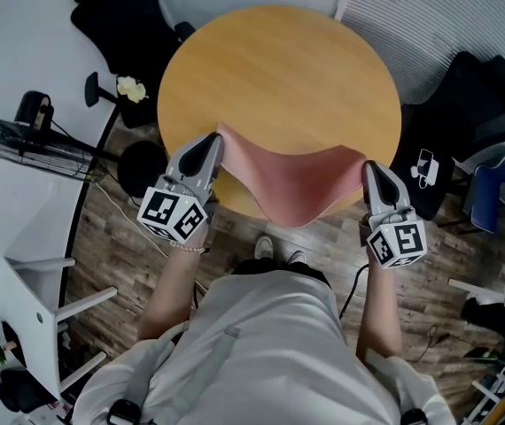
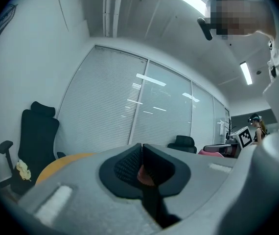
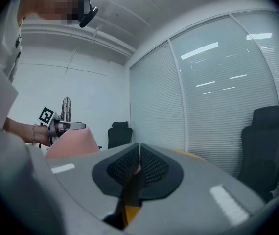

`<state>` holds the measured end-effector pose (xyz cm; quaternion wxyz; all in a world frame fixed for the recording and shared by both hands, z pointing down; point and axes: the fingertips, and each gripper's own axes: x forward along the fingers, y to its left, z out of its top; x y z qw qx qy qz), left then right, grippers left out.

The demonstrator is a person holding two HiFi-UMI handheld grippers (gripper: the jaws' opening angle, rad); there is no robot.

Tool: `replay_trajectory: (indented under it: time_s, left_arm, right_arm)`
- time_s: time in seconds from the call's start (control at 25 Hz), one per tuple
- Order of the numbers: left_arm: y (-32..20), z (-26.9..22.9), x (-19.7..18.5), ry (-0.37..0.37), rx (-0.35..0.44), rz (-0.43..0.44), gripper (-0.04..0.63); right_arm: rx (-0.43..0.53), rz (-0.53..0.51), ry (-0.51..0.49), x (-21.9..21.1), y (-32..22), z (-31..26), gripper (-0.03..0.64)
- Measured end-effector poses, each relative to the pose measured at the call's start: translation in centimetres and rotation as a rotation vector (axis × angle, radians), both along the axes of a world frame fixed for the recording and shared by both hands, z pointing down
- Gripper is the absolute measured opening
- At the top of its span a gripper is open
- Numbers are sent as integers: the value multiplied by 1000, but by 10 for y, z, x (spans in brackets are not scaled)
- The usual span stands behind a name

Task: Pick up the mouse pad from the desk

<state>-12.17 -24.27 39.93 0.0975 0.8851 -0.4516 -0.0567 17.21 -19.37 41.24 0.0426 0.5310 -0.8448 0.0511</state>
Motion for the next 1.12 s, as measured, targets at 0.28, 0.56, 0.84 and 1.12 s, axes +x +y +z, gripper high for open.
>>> replay_trajectory:
  time_s: [0.28,0.56,0.84,1.12]
  left_arm:
    - [0,-21,4,30,21,14,12]
    - [3,-46,11,35,41,28,12]
    - [6,-70,14,46,70,39,12]
    - [10,-93,18,61,107,52,12]
  right_arm:
    - [37,-19,-13,-10,1,-26,12]
    - [78,-37,-20,-18,2,-55,12]
    - [105,-44,-10,-27,3,-80,12]
    - [128,-56,-17,-30,7,-97,12]
